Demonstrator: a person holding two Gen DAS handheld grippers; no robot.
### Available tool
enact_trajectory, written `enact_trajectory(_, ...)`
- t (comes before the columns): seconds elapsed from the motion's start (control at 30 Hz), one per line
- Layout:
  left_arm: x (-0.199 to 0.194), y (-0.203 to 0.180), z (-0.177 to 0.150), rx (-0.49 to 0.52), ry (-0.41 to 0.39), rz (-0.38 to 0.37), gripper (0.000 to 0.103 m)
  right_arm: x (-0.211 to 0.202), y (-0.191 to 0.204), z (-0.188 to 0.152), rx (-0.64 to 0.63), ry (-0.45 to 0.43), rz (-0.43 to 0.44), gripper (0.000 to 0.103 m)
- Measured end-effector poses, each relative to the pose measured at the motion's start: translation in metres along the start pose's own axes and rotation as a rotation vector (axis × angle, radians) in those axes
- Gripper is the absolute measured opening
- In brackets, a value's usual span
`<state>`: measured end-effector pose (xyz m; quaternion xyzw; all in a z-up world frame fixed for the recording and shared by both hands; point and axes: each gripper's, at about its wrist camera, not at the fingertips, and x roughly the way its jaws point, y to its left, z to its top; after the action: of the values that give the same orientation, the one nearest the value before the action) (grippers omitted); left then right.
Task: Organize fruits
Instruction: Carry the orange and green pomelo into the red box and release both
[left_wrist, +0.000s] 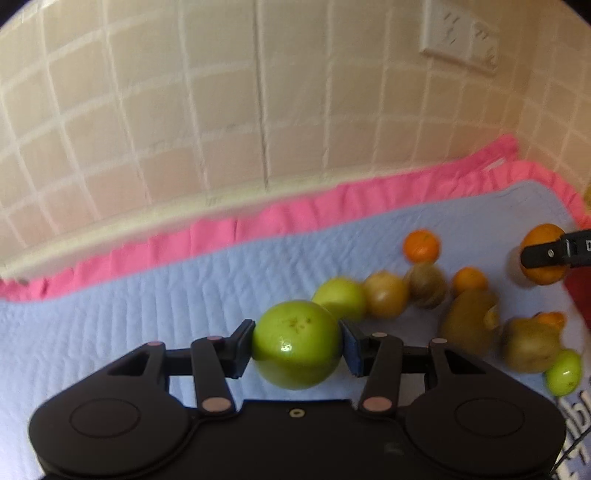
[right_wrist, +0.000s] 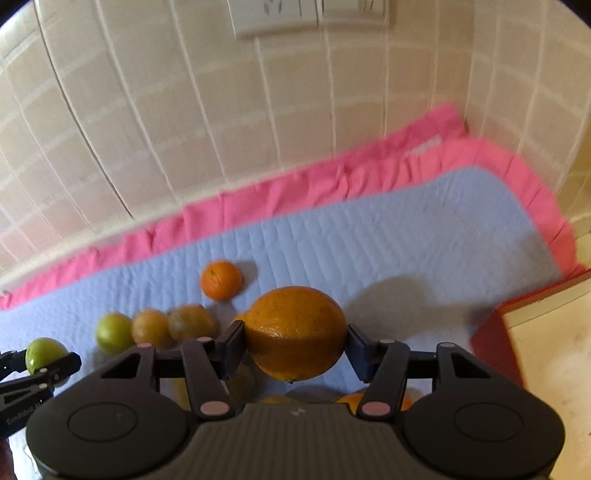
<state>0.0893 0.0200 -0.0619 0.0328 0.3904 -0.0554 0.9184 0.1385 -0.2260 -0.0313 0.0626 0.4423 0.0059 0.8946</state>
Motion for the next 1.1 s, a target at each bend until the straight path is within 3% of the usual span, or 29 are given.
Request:
enact_trajectory(0.3, -0.078, -0.052, 0.034, 0.130, -0.203, -0.066, 0.058, -0.103, -0.030, 0.009, 0.026, -0.208, 0.001, 0.059)
enact_trajectory(0.5, -0.109, -0.106, 0.074, 0.187, -0.264, -0.331, 0.058, -0.176, -0.072, 0.003, 0.043, -0.326, -0.092, 0.059)
enact_trajectory(0.67, -0.127, -0.171, 0.097, 0.252, -0.320, -0.473, 0.059, -0.229, -0.121, -0.012, 0.121, -0.390, -0.218, 0.059)
enact_trajectory(0.87, -0.138, -0.254, 0.104, 0.312, -0.320, -0.626, 0.059, -0.271, -0.180, -0.040, 0.217, -0.412, -0.339, 0.059)
enact_trajectory(1.1, -0.102, -0.320, 0.100, 0.377, -0.205, -0.686, 0.059, -0.262, -0.228, -0.081, 0.309, -0.324, -0.347, 0.060)
